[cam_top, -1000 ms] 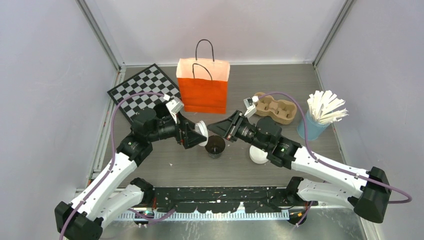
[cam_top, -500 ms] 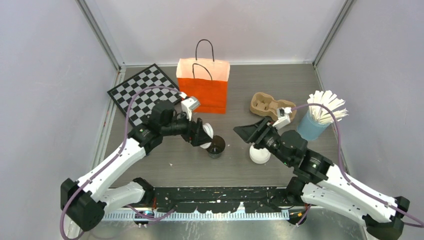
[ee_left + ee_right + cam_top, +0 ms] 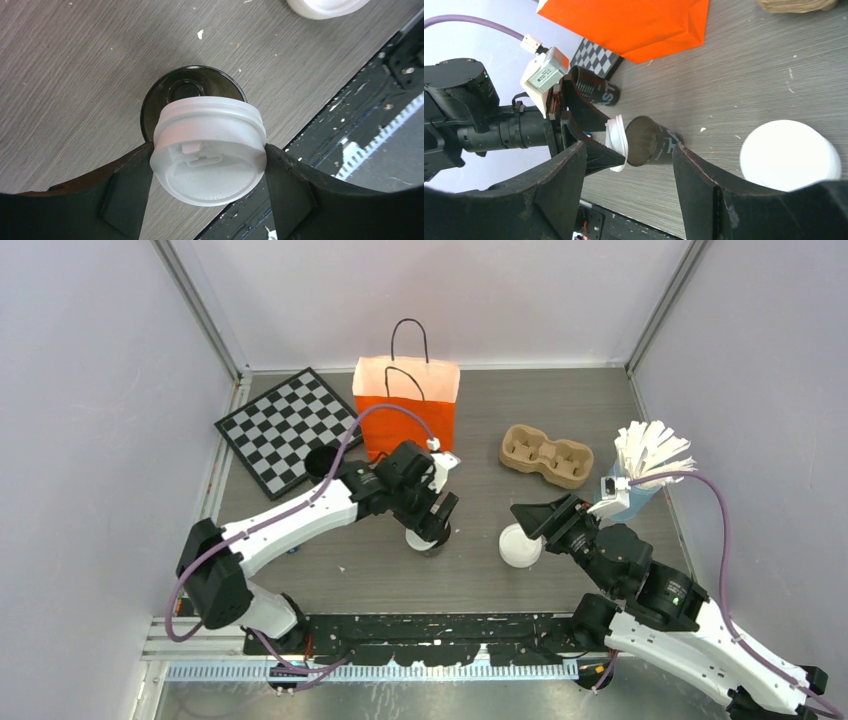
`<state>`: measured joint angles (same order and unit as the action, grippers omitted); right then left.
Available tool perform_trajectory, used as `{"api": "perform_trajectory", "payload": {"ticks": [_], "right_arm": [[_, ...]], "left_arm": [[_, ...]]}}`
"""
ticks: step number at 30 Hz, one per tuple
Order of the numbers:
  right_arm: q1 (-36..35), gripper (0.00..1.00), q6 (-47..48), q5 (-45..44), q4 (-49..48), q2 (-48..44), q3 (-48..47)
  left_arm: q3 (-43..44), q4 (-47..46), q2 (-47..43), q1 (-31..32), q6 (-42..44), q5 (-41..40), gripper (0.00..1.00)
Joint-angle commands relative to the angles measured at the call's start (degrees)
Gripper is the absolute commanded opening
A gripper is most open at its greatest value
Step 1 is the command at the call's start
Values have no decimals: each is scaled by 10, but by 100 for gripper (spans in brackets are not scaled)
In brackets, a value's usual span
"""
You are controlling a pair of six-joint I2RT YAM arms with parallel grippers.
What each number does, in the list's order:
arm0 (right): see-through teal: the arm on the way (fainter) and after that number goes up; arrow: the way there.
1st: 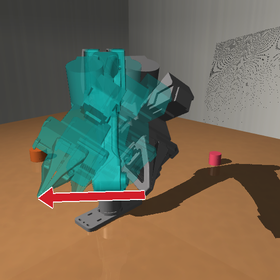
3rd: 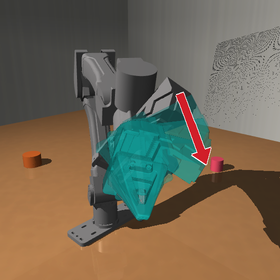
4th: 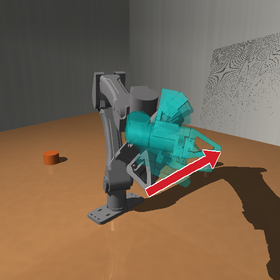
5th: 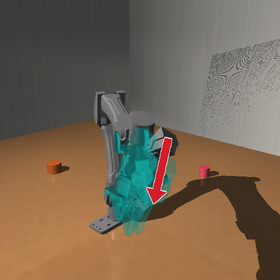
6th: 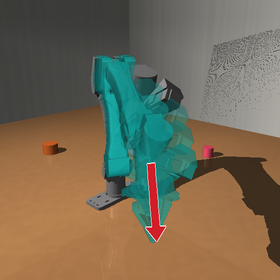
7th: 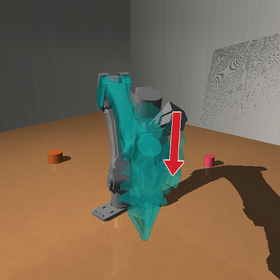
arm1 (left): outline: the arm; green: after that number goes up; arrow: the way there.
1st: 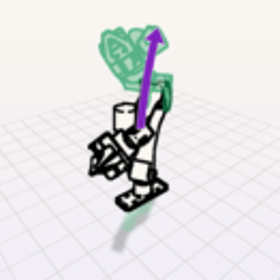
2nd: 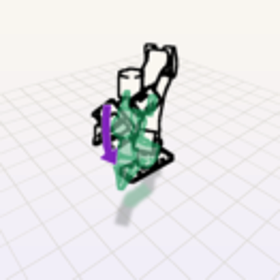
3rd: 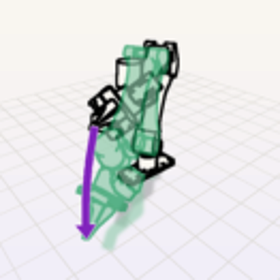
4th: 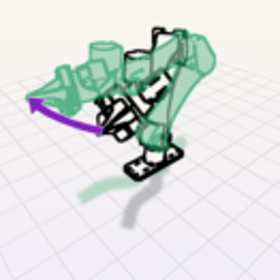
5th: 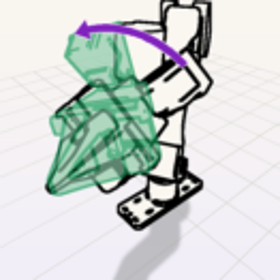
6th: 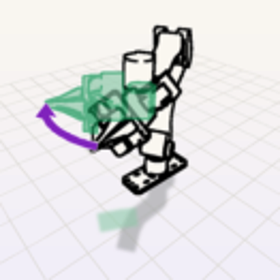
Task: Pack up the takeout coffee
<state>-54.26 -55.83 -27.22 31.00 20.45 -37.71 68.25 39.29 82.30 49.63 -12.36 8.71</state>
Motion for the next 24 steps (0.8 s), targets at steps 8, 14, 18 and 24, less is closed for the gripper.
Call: {"api": "perform_trajectory", "payload": {"ticks": [8, 14, 18, 24], "right_arm": [[-2, 68, 17, -44, 29, -15, -11], [-2, 68, 21, -42, 28, -10, -11], [-2, 69, 23, -46, 28, -9, -15], [-1, 68, 29, -53, 28, -12, -16]], "left_arm": [[85, 74, 67, 30, 22, -82, 79], [92, 70, 87, 36, 25, -83, 82], [107, 78, 97, 40, 25, -82, 83], [109, 72, 96, 43, 29, -73, 87]]}}
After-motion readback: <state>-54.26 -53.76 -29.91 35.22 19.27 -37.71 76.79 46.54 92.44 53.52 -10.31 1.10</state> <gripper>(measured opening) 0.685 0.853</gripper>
